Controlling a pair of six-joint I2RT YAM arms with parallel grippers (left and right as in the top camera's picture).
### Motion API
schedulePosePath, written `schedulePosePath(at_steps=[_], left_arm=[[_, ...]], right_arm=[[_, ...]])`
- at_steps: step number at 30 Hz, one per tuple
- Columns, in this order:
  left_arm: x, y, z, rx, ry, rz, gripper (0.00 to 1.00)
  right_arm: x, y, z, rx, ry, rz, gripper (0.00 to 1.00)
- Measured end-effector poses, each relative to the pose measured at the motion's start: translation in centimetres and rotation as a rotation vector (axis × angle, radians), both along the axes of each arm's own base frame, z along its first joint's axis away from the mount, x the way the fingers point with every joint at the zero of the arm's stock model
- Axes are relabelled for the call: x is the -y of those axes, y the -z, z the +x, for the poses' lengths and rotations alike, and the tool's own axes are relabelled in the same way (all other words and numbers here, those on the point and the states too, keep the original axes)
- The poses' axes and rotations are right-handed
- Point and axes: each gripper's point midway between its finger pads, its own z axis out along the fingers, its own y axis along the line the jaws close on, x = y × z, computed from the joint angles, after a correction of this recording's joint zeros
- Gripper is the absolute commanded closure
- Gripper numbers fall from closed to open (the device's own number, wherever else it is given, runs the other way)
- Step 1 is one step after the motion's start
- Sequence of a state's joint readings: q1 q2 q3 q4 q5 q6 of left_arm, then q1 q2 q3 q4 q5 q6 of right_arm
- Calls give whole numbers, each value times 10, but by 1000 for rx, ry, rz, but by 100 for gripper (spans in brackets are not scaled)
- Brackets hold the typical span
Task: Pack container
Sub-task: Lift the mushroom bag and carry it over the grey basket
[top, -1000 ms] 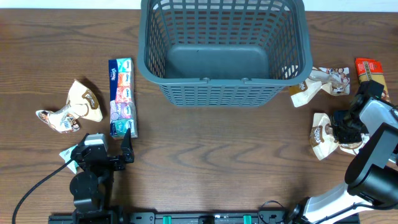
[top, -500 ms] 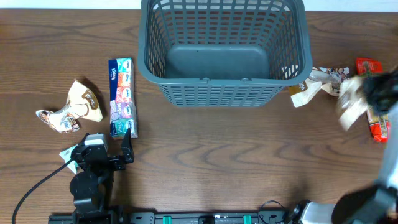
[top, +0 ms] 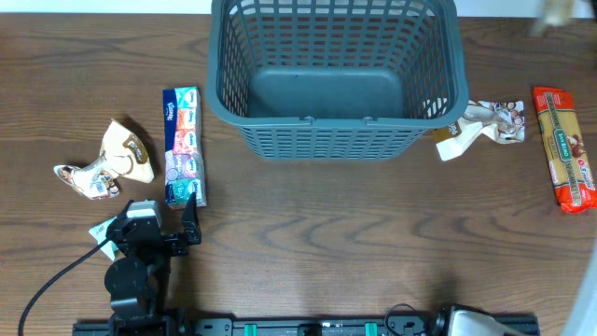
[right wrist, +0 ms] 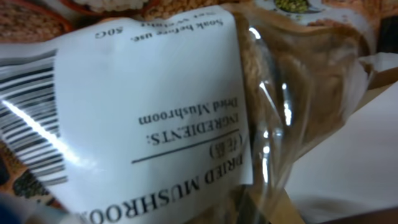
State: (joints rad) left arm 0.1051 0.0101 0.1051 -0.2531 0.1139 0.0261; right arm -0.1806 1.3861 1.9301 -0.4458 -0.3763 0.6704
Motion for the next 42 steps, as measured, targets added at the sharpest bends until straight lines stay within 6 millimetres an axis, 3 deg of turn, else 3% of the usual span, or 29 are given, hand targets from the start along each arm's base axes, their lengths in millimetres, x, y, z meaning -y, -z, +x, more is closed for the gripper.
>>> schedulePosePath(at_steps=[1, 4, 8, 12, 15, 18, 29, 32, 39, 42], left_arm=[[0, 0, 0, 0, 0, 0, 1], [0, 0, 0, 0, 0, 0, 1], [0, 0, 0, 0, 0, 0, 1], [0, 0, 0, 0, 0, 0, 1], [0, 0, 0, 0, 0, 0, 1], [0, 0, 0, 0, 0, 0, 1], [0, 0, 0, 0, 0, 0, 1], [0, 0, 0, 0, 0, 0, 2], [0, 0, 0, 0, 0, 0, 1], [0, 0, 0, 0, 0, 0, 1]], right_arm=[[-13, 7, 9, -15, -44, -9, 99], [-56, 53, 52, -125, -174, -34, 99], [-96, 144, 110, -328, -286, -45, 99], [-119, 221, 132, -515, -340, -52, 99], [-127, 259, 130, -634, -363, -60, 99], [-133, 284, 121, -724, -375, -91, 99], [-141, 338, 89, -947, -322, -246, 99], [-140, 359, 88, -1003, -302, -288, 99], [-136, 428, 100, -1138, -286, -344, 99], [-136, 447, 100, -1177, -288, -352, 99]])
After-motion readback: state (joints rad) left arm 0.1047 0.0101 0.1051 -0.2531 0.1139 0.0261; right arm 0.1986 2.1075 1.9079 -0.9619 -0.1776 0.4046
